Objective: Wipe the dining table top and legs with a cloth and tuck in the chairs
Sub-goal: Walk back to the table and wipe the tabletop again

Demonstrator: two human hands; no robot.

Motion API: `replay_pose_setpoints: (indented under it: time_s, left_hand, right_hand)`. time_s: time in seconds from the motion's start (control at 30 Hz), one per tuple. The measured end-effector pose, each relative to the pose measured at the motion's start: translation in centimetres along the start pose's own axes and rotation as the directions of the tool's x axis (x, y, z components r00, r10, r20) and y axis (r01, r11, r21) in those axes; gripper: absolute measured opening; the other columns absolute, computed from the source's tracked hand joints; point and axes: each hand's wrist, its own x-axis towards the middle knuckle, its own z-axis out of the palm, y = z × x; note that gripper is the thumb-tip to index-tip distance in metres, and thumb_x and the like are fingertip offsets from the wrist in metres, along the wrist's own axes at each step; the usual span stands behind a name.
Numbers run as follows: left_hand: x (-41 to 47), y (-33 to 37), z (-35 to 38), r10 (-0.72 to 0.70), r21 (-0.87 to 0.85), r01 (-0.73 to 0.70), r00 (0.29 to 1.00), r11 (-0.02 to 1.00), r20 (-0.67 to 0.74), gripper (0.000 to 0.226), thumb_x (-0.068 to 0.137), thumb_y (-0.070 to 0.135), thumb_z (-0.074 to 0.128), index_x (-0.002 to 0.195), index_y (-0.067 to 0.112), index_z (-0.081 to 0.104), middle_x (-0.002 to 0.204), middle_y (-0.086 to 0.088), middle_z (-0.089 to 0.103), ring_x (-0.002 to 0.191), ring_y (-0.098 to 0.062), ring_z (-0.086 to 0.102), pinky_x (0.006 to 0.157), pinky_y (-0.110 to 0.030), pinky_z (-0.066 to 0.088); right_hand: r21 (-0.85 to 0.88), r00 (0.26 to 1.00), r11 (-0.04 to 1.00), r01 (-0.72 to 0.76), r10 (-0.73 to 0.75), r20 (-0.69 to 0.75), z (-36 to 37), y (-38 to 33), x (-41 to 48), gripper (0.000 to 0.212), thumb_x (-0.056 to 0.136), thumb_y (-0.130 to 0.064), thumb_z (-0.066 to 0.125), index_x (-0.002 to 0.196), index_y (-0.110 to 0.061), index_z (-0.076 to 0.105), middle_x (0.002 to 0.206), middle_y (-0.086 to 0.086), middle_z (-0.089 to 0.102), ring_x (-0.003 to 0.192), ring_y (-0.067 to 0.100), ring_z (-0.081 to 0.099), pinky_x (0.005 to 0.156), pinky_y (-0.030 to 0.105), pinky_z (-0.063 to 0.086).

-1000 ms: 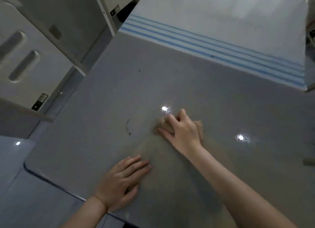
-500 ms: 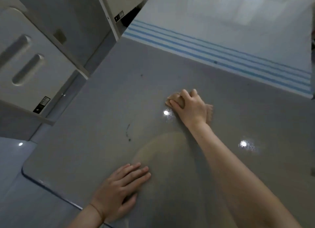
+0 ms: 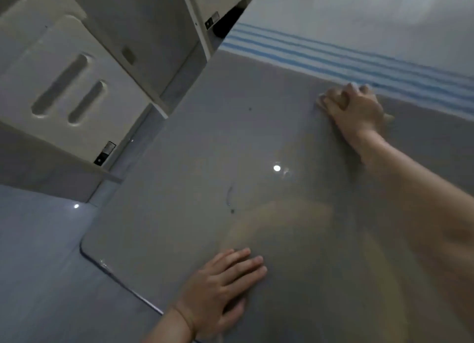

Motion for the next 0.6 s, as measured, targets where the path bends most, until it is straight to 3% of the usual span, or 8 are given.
replay_pose_setpoints:
  time_s: [0.07,0.17,0.27,0.33,0.4,0.43,0.5,0.6]
  left_hand:
    - [0.1,-0.2,-0.1,0.007,0.007,-0.007,1.0,1.0,-0.007,0.065,0.079,0.031,0.057,0.142,0.029,0.044,0.15,0.012,0.038,0.142,-0.014,0.031,0.115,-0.033,0.027]
    - [-0.1,-0.2,-0.2,0.004,0.011,-0.004,1.0,1.0,0.025,0.066,0.08,0.031,0.055,0.144,0.029,0.04,0.15,0.012,0.038,0.142,-0.014,0.03,0.116,-0.033,0.026]
    - [0.0,0.0,-0.3,-0.019,0.012,0.018,0.996,1.0,0.086,0.067,0.079,0.033,0.055,0.144,0.03,0.039,0.149,0.011,0.04,0.142,-0.014,0.029,0.113,-0.037,0.032]
    - [0.0,0.0,-0.4,-0.02,0.013,0.019,0.998,1.0,0.058,0.064,0.08,0.032,0.055,0.142,0.029,0.043,0.148,0.009,0.043,0.141,-0.015,0.032,0.116,-0.033,0.026]
    - [0.0,0.1,-0.5,-0.024,0.008,0.024,0.999,1.0,0.043,0.062,0.081,0.031,0.055,0.142,0.028,0.044,0.147,0.009,0.044,0.141,-0.014,0.033,0.117,-0.031,0.024]
    - [0.1,0.2,-0.5,-0.025,-0.002,0.025,0.999,1.0,0.039,0.062,0.082,0.031,0.054,0.142,0.029,0.043,0.147,0.01,0.044,0.141,-0.014,0.032,0.116,-0.032,0.026]
    - [0.1,0.1,-0.4,-0.025,-0.018,0.025,1.0,1.0,0.02,0.061,0.083,0.03,0.054,0.143,0.029,0.042,0.149,0.011,0.041,0.142,-0.013,0.03,0.115,-0.034,0.029]
    - [0.0,0.1,-0.2,-0.027,-0.021,0.026,1.0,0.999,-0.008,0.06,0.083,0.028,0.054,0.142,0.028,0.043,0.149,0.01,0.04,0.142,-0.013,0.029,0.115,-0.035,0.029]
  right_hand:
    - [0.011,0.995,0.995,-0.101,0.101,-0.005,0.8,-1.5,1.6,0.052,0.085,-0.063,0.051,0.112,-0.018,0.054,0.125,0.013,0.05,0.115,0.034,0.05,0.091,0.039,0.043]
    - [0.103,0.984,0.982,0.156,-0.163,0.067,1.5,-6.7,-4.0,0.043,0.085,-0.056,0.056,0.103,-0.017,0.058,0.11,0.013,0.054,0.1,0.036,0.057,0.079,0.038,0.045]
    - [0.245,0.85,0.851,0.464,-0.506,0.148,0.1,-9.6,-15.0,0.039,0.085,-0.053,0.057,0.097,-0.016,0.061,0.094,0.008,0.055,0.083,0.031,0.058,0.066,0.036,0.047]
    - [0.341,0.687,0.708,0.619,-0.698,0.201,-1.7,-8.8,-19.8,0.04,0.088,-0.054,0.052,0.098,-0.017,0.064,0.089,0.005,0.054,0.077,0.026,0.056,0.06,0.034,0.044]
    - [0.314,0.624,0.647,0.695,-0.759,0.185,-2.2,-6.8,-19.2,0.032,0.09,-0.051,0.058,0.096,-0.021,0.067,0.085,0.002,0.054,0.075,0.023,0.056,0.058,0.026,0.034]
    - [0.23,0.687,0.7,0.676,-0.711,0.147,-1.9,-5.8,-17.2,0.027,0.087,-0.049,0.064,0.093,-0.023,0.068,0.084,0.003,0.054,0.073,0.024,0.058,0.057,0.024,0.027]
    - [0.093,0.891,0.892,0.442,-0.449,0.063,-0.5,-5.1,-11.8,0.031,0.084,-0.048,0.068,0.093,-0.018,0.065,0.09,0.01,0.056,0.081,0.031,0.06,0.06,0.027,0.03]
    - [0.117,0.989,0.985,0.127,-0.134,0.06,2.0,-7.7,-5.9,0.045,0.088,-0.051,0.057,0.106,-0.01,0.057,0.109,0.019,0.053,0.102,0.039,0.053,0.08,0.04,0.042]
